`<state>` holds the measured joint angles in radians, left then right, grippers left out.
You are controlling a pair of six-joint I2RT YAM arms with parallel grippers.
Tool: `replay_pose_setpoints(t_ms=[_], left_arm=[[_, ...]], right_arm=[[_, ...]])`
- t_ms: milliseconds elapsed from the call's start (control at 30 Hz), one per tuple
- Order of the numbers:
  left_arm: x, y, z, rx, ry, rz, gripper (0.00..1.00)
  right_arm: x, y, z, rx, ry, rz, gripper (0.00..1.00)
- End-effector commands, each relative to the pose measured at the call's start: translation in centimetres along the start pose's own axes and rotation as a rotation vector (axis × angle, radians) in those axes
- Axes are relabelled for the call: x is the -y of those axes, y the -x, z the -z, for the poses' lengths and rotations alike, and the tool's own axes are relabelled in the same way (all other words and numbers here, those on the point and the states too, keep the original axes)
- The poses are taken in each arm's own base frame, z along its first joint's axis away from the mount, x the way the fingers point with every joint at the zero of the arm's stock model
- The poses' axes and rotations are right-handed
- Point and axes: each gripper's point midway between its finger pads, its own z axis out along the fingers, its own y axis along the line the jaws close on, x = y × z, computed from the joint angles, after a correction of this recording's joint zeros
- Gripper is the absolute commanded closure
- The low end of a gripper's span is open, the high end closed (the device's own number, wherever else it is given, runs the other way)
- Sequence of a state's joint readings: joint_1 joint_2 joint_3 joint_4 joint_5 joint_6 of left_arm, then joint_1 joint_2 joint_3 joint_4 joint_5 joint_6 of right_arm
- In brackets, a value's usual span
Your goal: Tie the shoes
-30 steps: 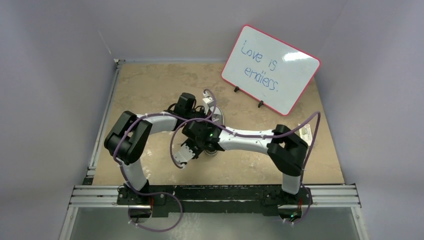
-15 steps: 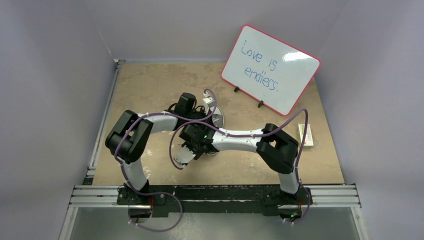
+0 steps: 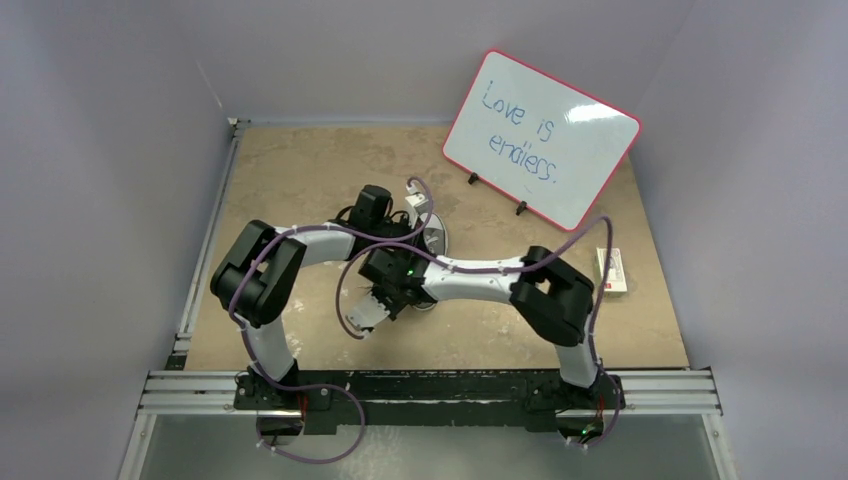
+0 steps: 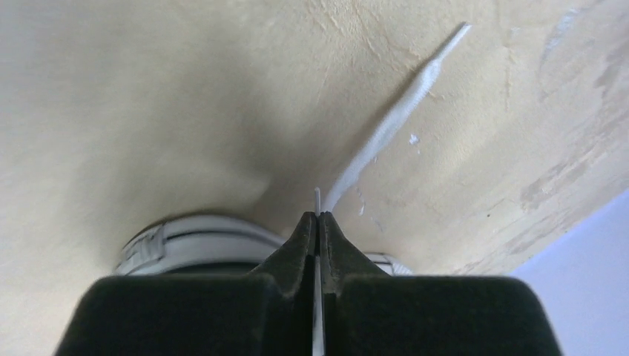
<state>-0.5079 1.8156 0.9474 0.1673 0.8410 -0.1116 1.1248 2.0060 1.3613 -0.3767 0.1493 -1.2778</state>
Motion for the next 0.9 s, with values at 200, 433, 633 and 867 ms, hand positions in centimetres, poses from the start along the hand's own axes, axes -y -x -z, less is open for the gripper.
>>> replay_pose_setpoints(t_ms=[200, 433, 633, 867], left_arm=[[0.0, 2.3, 1.2, 0.065, 0.021, -0.026, 1.0], [-0.4, 3.0, 2.1, 0.088, 0.041, -0.014, 1.0], [-0.8, 3.4, 2.6, 0.104, 0.063, -0.001, 1.0], [-0.1, 4.5, 2.9, 0.159, 0.049, 0.024, 1.0]], right_arm=[[-2.3, 5.2, 8.3, 0.423, -0.023, -0.23, 1.0], [-3.6, 6.4, 10.2, 0.548, -0.04, -0.39, 1.0], [-4.3, 5.5, 12.4, 0.583, -0.102, -0.592, 1.0], [-4.0, 2.8, 16.3, 0.636, -0.137, -1.083, 1.0]])
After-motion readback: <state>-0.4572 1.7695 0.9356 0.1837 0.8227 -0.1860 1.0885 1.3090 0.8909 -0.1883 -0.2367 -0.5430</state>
